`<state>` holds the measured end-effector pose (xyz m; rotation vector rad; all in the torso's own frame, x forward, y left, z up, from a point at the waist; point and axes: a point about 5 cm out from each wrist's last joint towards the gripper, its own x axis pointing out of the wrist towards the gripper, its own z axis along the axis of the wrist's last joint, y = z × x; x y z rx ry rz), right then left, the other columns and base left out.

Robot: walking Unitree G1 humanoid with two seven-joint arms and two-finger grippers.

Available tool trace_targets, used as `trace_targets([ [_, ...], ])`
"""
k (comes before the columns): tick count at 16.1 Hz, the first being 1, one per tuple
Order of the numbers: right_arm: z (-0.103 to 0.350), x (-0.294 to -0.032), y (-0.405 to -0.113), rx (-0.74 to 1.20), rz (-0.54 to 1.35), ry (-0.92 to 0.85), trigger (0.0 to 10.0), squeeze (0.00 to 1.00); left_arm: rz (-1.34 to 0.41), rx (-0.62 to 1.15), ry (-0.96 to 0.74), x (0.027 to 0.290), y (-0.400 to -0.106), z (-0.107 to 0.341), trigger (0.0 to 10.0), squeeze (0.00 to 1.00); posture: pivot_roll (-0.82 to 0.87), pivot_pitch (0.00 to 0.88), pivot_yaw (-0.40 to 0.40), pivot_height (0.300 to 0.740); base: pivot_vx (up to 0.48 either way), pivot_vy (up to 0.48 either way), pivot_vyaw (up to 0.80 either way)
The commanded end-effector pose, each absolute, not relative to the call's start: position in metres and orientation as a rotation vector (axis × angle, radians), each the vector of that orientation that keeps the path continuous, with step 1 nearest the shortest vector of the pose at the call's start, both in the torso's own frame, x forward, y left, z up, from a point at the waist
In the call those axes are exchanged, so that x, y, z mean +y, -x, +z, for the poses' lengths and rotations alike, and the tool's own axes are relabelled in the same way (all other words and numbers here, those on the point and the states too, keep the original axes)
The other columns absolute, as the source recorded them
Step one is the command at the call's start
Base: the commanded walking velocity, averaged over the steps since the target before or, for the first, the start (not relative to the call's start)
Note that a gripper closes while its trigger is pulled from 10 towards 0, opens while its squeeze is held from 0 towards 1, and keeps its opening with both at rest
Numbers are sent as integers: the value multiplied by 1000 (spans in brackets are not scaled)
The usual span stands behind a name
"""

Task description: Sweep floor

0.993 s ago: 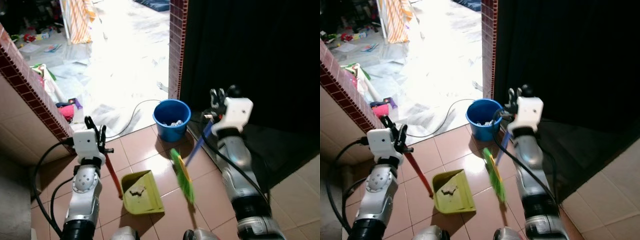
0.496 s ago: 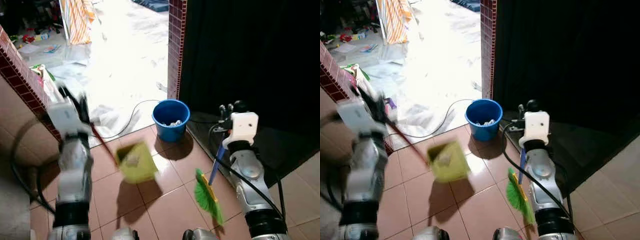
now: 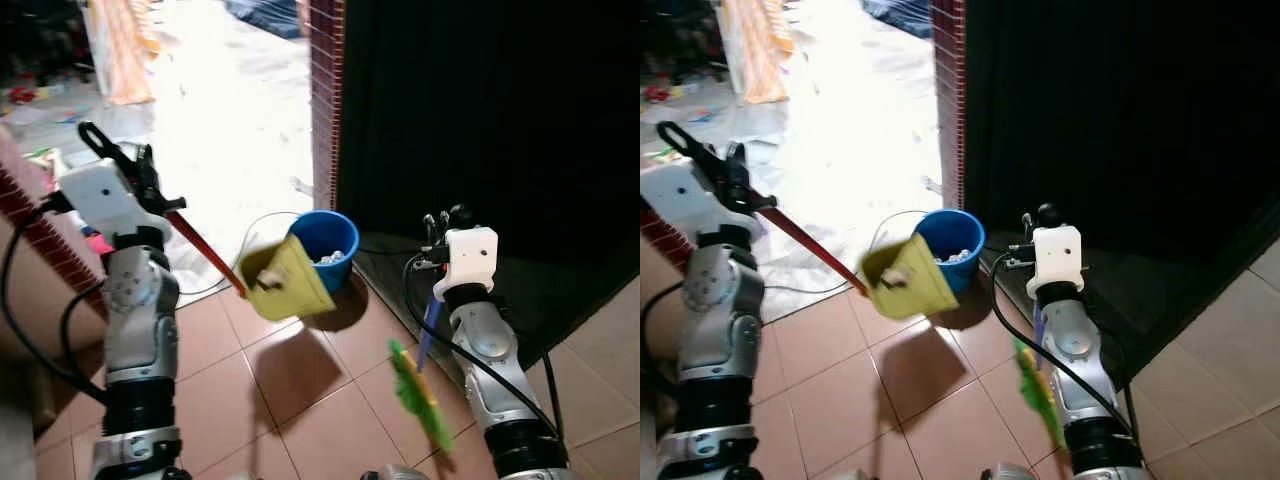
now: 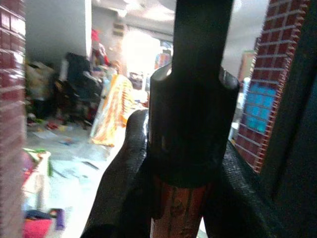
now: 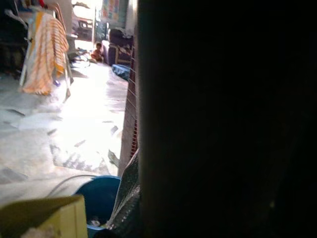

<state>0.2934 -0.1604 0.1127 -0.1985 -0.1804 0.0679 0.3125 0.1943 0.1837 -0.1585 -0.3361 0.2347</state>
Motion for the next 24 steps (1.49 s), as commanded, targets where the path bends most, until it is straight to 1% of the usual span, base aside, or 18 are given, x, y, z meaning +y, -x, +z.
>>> trace_targets([
  [1, 120, -156, -297, -217, 90, 206, 10000, 0, 219, -448, 177, 191, -314, 211, 10000, 0, -56, 0, 28, 740, 480, 0, 0],
  [5, 122, -154, -300, -223, 98, 208, 10000, 0, 220, -467, 183, 191, -316, 218, 10000, 0, -53, 0, 27, 740, 480, 0, 0],
  [12, 122, -150, -303, -227, 113, 210, 10000, 0, 234, -552, 198, 195, -318, 247, 10000, 0, -47, 0, 26, 740, 470, 0, 0],
  [21, 120, -151, -301, -225, 117, 216, 10000, 0, 228, -568, 159, 189, -322, 249, 10000, 0, -55, 0, 28, 740, 477, 0, 0],
  [24, 120, -150, -302, -225, 119, 216, 10000, 0, 238, -582, 125, 186, -322, 251, 10000, 0, -56, 0, 27, 740, 0, 0, 0],
])
